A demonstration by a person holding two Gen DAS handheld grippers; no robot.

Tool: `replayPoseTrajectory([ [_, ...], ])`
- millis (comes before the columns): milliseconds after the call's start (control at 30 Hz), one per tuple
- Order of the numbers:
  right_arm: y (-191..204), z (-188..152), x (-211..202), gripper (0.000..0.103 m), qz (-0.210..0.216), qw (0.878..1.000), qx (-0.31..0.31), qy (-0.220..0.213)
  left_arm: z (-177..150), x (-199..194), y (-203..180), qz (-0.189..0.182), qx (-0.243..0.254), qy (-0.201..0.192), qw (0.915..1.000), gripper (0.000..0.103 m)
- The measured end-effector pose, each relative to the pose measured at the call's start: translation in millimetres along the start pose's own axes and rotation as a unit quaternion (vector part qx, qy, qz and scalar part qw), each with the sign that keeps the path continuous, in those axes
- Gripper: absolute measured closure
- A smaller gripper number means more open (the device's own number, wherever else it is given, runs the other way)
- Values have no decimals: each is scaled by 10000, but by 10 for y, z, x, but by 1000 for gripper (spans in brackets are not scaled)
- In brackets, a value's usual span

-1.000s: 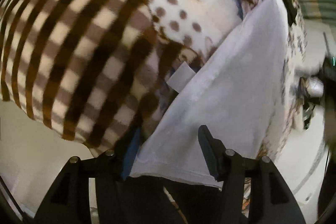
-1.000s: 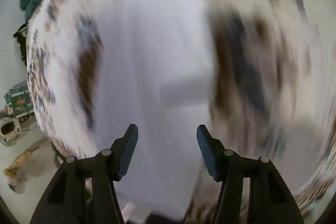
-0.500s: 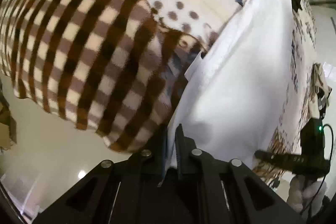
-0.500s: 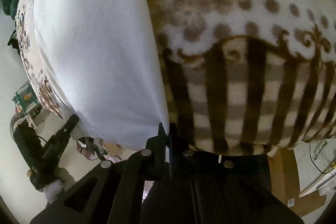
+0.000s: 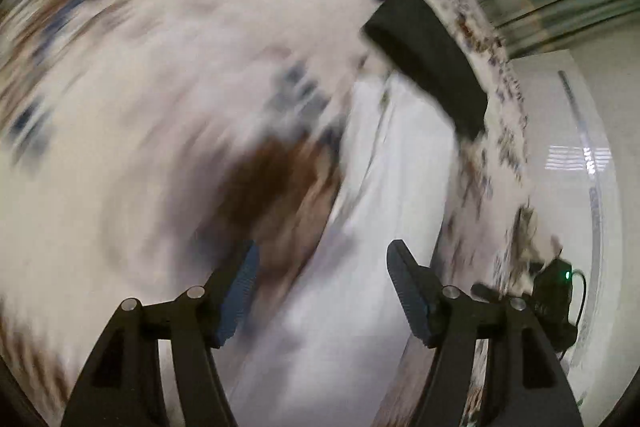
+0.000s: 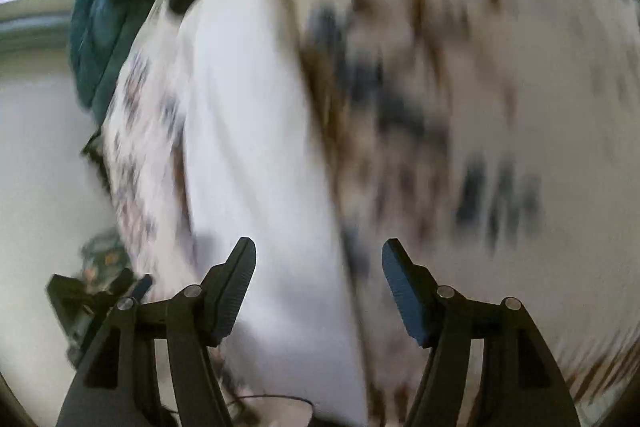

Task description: Fold small clothes

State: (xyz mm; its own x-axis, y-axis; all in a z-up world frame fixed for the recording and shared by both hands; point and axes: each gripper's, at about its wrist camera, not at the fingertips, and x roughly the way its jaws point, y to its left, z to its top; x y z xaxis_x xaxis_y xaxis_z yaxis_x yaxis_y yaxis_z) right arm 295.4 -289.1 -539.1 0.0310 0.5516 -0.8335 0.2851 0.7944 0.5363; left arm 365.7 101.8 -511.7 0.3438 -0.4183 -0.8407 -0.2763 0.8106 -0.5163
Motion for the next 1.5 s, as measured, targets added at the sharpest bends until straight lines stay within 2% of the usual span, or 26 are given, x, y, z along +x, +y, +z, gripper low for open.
replayPoseTrajectory([
  [67,109,463,15,35,2,9998,14,-197,431,301,-182,-178,212,4,9996,39],
  [167,178,1042,75,35,-19,9992,71,-387,890,770,-478,-244,719,131,9970,39],
  [267,228,1474,292,35,-35,9987,200,-468,1187,1325,-667,124,1079,514,9928,41],
  [300,185,1712,366,35,-15,9982,375,-472,1234,1434,-678,194,1149,607,9913,42],
  [333,206,1790,443,35,-31,9980,413,-481,1261,1506,-711,234,1223,612,9903,59],
  [367,206,1790,443,35,-31,9980,413,-481,1286,1540,-752,196,1350,533,9892,98],
  [400,224,1881,498,35,-46,9979,424,-491,1291,1534,-774,202,1422,540,9882,100],
  [533,253,2118,649,35,-148,9977,437,-496,1294,1295,-769,-68,1452,336,9888,100],
  [667,375,2197,798,35,-196,9980,345,-485,1291,1031,-648,-228,1241,152,9919,100],
  [800,406,2194,913,35,-214,9985,252,-443,1410,1223,-462,-242,884,296,9954,100],
  [900,470,2225,991,35,-244,9987,180,-416,1476,1467,-269,-348,417,736,9958,96],
  [933,524,2248,1045,35,-246,9987,171,-404,1487,1451,-191,-524,183,759,9956,87],
  [1000,542,2282,1064,35,-191,9990,118,-388,1468,1333,-123,-681,85,565,9960,64],
  [1033,544,2316,1077,35,-13,9994,32,-336,1442,1278,-86,-729,55,483,9962,42],
  [1067,544,2316,1077,32,-13,9994,32,-336,1410,1245,-54,-720,3,440,9964,37],
  [1200,565,2419,1186,31,468,9987,-119,-138,1286,1453,28,-920,-72,818,9924,37],
  [1300,605,2497,1289,31,704,9972,-234,-9,1305,1533,-117,-776,248,672,9944,39],
  [1333,623,2523,1327,31,806,9965,-235,32,1318,1531,-176,-744,346,580,9949,46],
  [1367,642,2546,1358,31,868,9960,-211,32,1343,1526,-256,-737,515,530,9945,83],
  [1400,669,2565,1383,36,971,9950,-213,9,1366,1557,-345,-779,684,614,9927,98],
  [1433,710,2581,1400,46,1028,9943,-268,-36,1378,1576,-406,-782,771,649,9918,97],
  [1467,746,2589,1398,79,1034,9941,-333,-76,1373,1571,-453,-767,891,614,9912,97],
  [1500,781,2593,1413,90,1014,9942,-353,-66,1362,1545,-504,-743,1006,589,9904,97],
])
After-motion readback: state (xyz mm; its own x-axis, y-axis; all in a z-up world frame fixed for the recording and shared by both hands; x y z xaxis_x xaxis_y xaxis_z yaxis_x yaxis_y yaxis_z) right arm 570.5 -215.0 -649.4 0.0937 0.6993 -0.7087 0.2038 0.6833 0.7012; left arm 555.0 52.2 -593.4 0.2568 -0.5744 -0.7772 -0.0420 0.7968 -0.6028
